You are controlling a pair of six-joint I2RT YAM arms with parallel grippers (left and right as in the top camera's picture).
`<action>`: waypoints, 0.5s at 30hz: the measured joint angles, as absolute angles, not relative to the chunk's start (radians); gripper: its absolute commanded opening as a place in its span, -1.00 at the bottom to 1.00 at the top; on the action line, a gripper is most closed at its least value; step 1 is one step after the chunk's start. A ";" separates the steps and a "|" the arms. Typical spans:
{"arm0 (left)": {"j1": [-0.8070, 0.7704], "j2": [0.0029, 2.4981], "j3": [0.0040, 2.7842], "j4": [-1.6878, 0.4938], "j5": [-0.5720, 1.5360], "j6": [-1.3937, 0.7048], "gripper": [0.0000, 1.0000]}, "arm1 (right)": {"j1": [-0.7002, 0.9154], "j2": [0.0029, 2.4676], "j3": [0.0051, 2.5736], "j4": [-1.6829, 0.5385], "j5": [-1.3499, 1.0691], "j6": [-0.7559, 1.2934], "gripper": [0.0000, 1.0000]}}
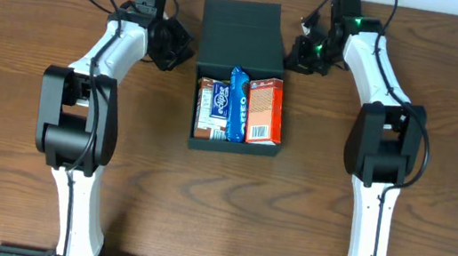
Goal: Pack container
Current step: 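Grip the box lid edges with both grippers and lift it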
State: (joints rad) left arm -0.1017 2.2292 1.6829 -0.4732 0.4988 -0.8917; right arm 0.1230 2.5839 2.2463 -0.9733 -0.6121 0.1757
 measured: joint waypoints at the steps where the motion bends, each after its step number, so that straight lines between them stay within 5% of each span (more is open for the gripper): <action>1: -0.105 2.230 1.683 -0.461 0.500 -0.894 -0.89 | 0.123 2.586 2.246 -0.956 -0.625 0.176 -0.98; 15: -0.095 2.231 1.683 -0.431 0.495 -0.895 -0.88 | 0.118 2.595 2.246 -0.809 -0.828 0.179 -0.99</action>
State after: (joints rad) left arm -0.0948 2.2314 1.6829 -0.4313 0.4946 -0.8948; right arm 0.1177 2.5946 2.2463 -0.8093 -0.8276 0.1787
